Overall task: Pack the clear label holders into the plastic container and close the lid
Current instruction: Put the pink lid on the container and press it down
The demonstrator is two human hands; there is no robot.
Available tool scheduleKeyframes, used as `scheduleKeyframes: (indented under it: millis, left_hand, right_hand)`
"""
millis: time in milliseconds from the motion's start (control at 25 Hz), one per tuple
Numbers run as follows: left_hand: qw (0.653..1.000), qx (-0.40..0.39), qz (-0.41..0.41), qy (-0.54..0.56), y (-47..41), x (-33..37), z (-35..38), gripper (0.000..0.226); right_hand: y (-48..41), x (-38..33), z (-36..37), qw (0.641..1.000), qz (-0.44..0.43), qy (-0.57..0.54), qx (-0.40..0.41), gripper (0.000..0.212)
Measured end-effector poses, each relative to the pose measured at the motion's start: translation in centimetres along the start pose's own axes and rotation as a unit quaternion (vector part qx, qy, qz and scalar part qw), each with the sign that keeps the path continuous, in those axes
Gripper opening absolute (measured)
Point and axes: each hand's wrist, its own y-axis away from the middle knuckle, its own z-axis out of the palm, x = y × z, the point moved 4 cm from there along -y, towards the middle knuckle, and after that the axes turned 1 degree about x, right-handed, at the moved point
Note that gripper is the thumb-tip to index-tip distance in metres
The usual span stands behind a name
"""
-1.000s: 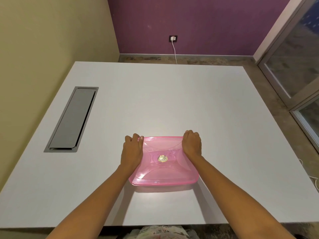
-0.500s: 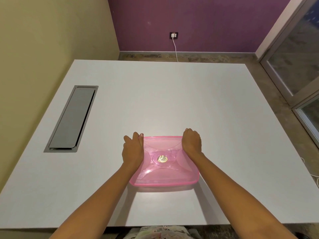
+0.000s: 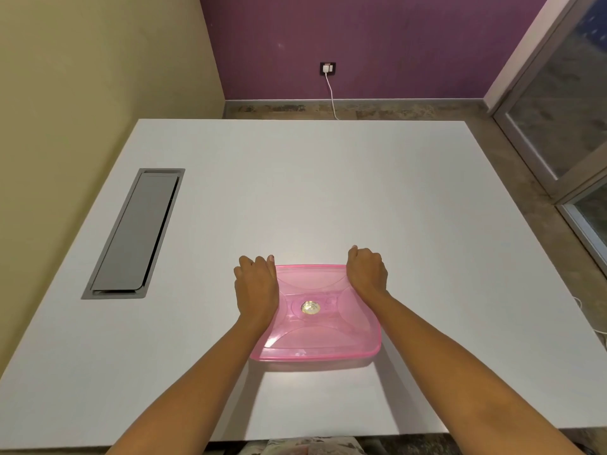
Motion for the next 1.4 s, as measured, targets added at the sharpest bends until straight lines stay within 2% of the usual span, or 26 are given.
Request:
scheduleKeyframes:
  millis: [200, 360, 440, 480, 600, 760, 960, 1080, 1240, 1400]
  left_hand:
    - [0.999, -0.015, -0.005, 0.029, -0.2, -0.7, 0.6, 0.033]
    - [0.985, -0.034, -0.161, 0.048, -1.2, -1.7, 1.1, 0.045]
    - [0.977, -0.06, -0.197, 0.061, -1.9, -2.2, 1.2, 0.045]
    - [0.978, -0.067, -0.19, 0.057, -2.3, -2.3, 1.2, 0.041]
    - [0.99, -0.093, -0.098, -0.043, -2.7, -2.3, 1.2, 0.025]
    - [0.987, -0.106, -0.096, -0.079, -2.6, -2.4, 1.4, 0.023]
    - [0.989, -0.053, -0.134, 0.021, -2.7, -2.6, 1.1, 0.025]
    - [0.979, 0.003, -0.173, 0.105, -1.0, -2.5, 0.4, 0.037]
    - [0.985, -0.003, -0.163, 0.061, 3.8, -4.0, 0.6, 0.043]
    - [0.975, 0.018, -0.187, 0.119, 6.2, -5.0, 0.3, 0.038]
  right_hand:
    - [0.3, -0.1, 0.0, 0.999, -0.021, 0.033, 0.018, 0.044]
    - [0.5, -0.5, 0.0, 0.993, -0.062, 0.104, 0.008, 0.028]
    - [0.6, -0.7, 0.1, 0.988, -0.073, 0.135, 0.0, 0.025]
    - [0.5, -0.6, 0.1, 0.987, -0.075, 0.14, 0.0, 0.025]
    - [0.4, -0.6, 0.1, 0.987, -0.077, 0.139, 0.01, 0.025]
    - [0.4, -0.5, 0.2, 0.991, -0.077, 0.111, 0.027, 0.031]
    - [0.3, -0.5, 0.3, 0.991, -0.076, 0.108, 0.032, 0.032]
    - [0.4, -0.5, 0.1, 0.99, -0.074, 0.112, 0.033, 0.033]
    - [0.4, -0.4, 0.3, 0.988, -0.071, 0.132, 0.028, 0.035]
    - [0.4, -0.3, 0.2, 0.995, -0.036, 0.075, 0.049, 0.041]
